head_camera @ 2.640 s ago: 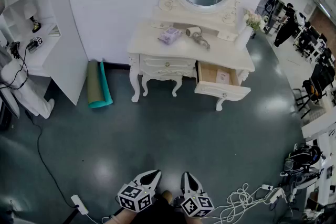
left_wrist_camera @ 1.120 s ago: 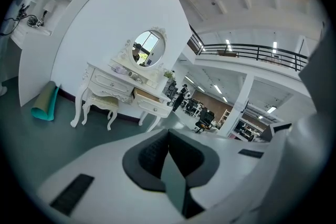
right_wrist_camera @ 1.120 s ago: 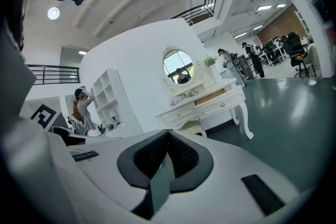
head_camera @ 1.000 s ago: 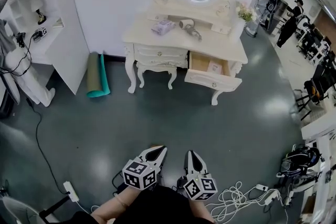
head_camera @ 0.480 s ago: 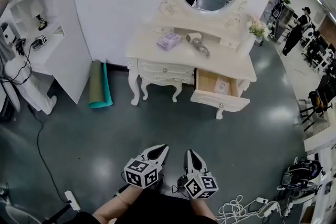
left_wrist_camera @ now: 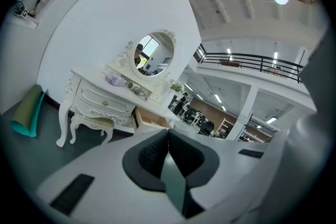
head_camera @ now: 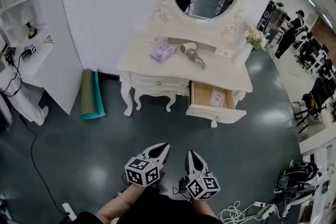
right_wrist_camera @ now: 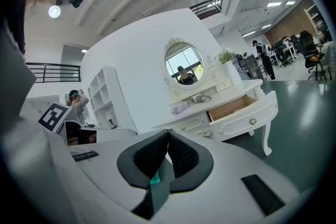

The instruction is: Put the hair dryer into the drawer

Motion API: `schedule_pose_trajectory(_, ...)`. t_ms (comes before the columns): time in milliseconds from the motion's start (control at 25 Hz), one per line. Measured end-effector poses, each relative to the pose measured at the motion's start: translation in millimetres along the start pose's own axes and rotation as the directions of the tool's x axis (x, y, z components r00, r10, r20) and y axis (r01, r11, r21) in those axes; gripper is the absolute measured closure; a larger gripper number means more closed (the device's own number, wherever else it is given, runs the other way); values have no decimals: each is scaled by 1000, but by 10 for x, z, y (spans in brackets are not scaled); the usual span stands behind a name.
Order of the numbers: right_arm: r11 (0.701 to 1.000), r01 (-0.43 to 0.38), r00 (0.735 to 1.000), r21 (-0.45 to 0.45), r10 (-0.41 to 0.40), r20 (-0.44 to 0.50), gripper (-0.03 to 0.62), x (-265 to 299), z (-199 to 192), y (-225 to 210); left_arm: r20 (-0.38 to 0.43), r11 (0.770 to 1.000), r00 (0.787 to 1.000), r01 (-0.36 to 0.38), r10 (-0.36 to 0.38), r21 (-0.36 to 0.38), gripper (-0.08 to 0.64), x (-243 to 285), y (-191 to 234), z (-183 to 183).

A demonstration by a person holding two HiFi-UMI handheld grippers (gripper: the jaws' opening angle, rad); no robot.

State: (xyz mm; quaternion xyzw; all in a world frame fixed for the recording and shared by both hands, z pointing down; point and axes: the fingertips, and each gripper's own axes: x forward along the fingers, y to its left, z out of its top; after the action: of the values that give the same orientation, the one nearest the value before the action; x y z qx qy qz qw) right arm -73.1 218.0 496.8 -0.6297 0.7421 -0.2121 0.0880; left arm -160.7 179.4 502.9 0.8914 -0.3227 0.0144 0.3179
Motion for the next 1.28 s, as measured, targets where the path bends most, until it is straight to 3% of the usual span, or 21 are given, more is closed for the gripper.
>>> schedule_pose_trajectory(440, 998, 54, 997, 13, -54, 48, 580, 385, 110, -264, -27, 998, 998, 51, -50, 41, 541, 424, 220, 249)
schedule_pose_trajectory(760, 1000, -15, 998, -20, 16, 56, 578, 538, 150, -14, -57, 996, 996, 74, -70, 58, 541, 465, 256, 238)
schedule_pose_trajectory(1280, 1000, -16, 998, -16, 17, 53, 578, 675, 245, -102, -50, 998, 997, 54, -53, 32, 541, 559, 389, 328)
